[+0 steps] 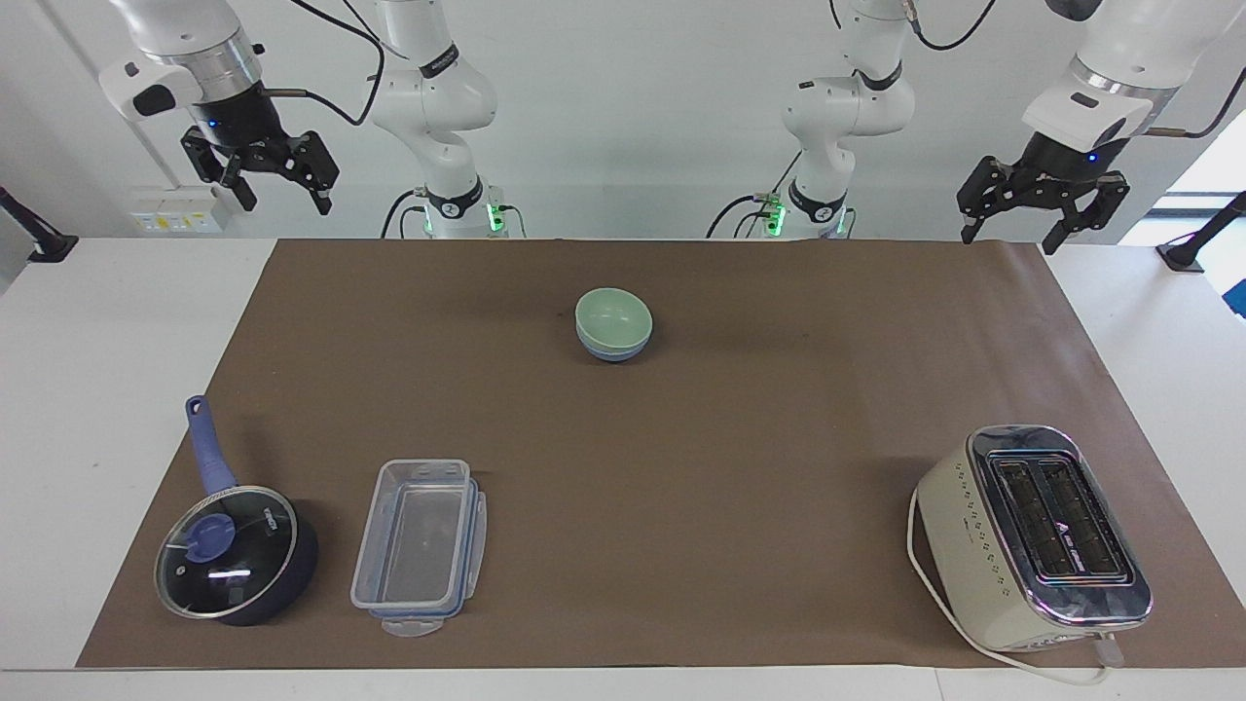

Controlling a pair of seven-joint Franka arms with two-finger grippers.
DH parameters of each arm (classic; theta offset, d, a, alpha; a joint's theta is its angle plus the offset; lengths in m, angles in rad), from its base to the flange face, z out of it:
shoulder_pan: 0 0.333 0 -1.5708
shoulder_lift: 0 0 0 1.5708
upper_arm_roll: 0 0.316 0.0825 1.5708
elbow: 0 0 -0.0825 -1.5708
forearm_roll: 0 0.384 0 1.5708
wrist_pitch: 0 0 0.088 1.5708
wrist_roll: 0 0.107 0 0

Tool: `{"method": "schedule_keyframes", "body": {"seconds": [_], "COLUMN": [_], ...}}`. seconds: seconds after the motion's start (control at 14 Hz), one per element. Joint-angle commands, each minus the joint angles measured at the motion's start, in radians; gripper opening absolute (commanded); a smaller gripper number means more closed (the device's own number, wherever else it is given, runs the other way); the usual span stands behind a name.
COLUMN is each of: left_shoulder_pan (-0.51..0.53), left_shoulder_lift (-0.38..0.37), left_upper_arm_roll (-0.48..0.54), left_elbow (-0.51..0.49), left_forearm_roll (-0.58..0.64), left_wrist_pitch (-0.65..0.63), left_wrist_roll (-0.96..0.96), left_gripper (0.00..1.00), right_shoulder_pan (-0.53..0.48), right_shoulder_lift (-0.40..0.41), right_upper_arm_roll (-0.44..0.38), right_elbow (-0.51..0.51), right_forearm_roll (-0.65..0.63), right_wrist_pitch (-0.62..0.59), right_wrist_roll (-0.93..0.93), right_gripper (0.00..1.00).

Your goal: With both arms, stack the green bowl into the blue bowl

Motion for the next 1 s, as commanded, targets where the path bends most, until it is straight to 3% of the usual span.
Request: {"method": "schedule_keyframes", "body": {"seconds": [0.0,0.93], "left_shoulder_pan": [0.004,0.004], "left_shoulder_lift": [-0.005,-0.005], "left_upper_arm_roll": [-0.002,-0.002], "left_elbow": [0.008,0.008], "left_forearm_roll": [0.021,0.019], "left_wrist_pitch": [-0.016,-0.016], "left_wrist_roll": [0.002,-0.002], "left_gripper": [1.00,1.00], "right_shoulder_pan": [0.003,0.004], "right_shoulder_lift": [-0.008,0.006], "right_upper_arm_roll": [0.010,0.012], "right_elbow": [-0.002,0.007], "right_forearm_roll": [0.016,0.012], "right_wrist_pitch": [-0.005,-0.007], "right_wrist_roll": [-0.011,0.027], "right_gripper": [1.00,1.00]}}
